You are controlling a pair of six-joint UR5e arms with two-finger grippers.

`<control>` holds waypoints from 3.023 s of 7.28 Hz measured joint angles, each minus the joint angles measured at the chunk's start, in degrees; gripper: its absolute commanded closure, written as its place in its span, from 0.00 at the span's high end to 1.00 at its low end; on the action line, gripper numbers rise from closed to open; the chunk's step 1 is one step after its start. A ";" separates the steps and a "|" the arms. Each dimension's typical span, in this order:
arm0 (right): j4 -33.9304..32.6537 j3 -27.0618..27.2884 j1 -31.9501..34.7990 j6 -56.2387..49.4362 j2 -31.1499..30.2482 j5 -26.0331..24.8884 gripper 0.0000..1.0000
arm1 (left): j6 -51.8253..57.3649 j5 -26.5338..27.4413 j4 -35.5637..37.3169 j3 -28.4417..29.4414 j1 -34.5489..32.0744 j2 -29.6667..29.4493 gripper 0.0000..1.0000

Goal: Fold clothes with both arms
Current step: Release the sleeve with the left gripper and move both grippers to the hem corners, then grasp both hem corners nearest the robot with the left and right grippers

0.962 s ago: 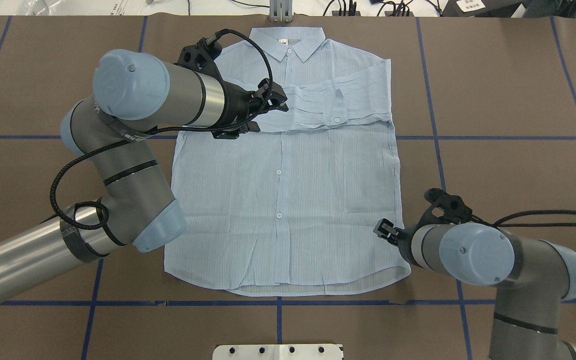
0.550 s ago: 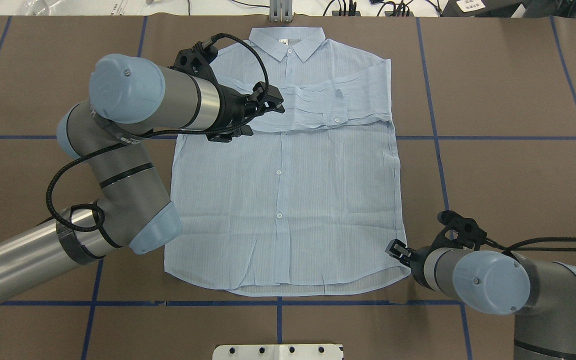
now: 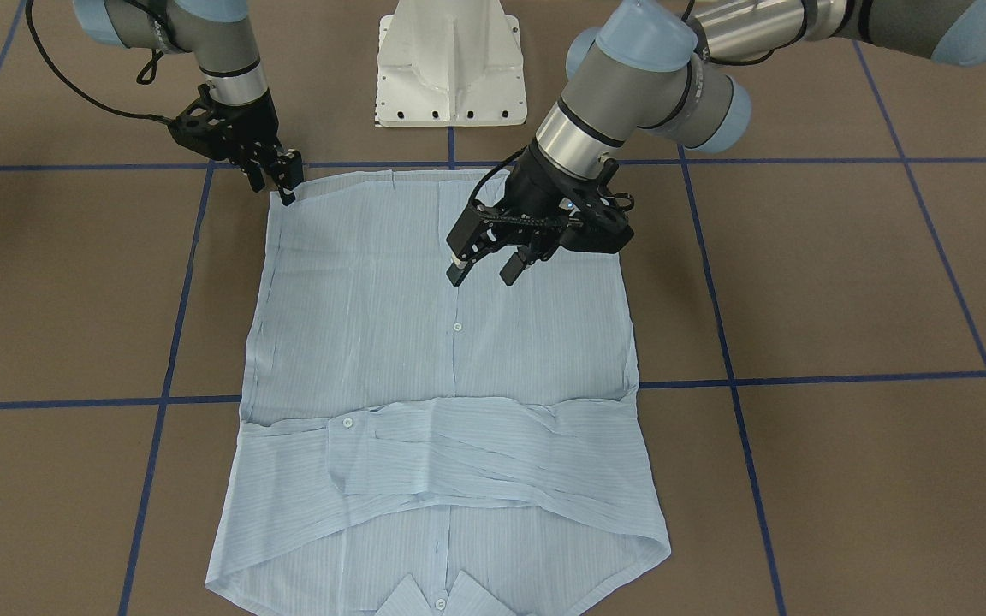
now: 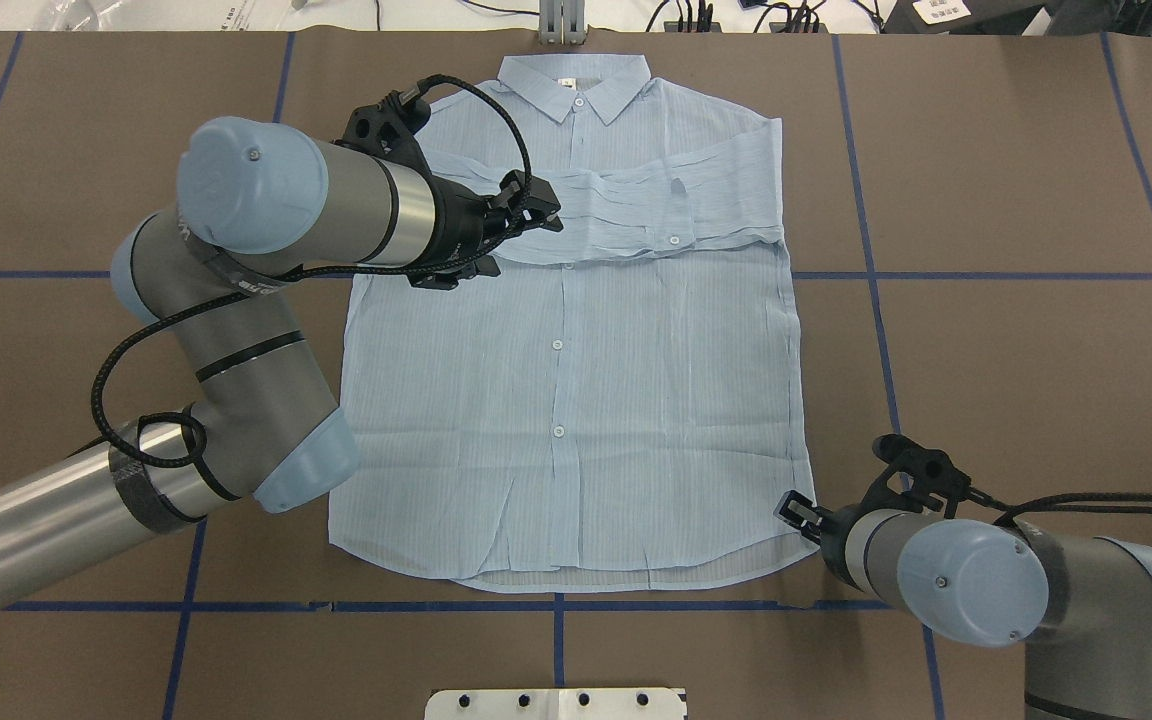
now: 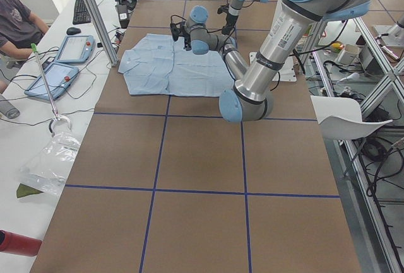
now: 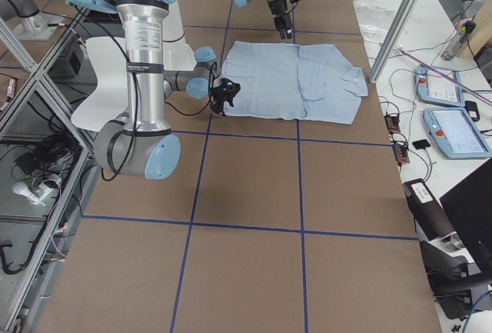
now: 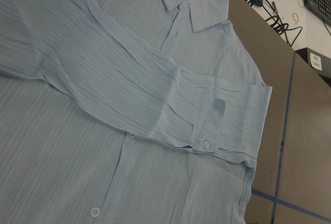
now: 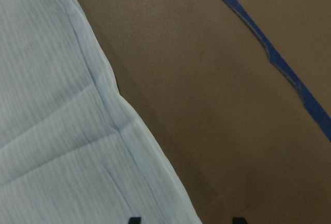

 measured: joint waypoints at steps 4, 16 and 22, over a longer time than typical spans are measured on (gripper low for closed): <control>-0.01 -0.12 -0.57 0.04 0.11 -0.16 0.31 | -0.05 0.09 -0.06 -0.04 0.22 0.67 0.86; -0.01 5.28 -0.79 0.09 -5.33 -0.03 0.00 | -6.75 17.68 15.22 -18.39 21.47 24.64 0.83; -0.01 5.59 -0.76 0.09 -5.77 -0.10 0.00 | -8.81 18.76 18.44 -19.71 24.76 27.77 0.15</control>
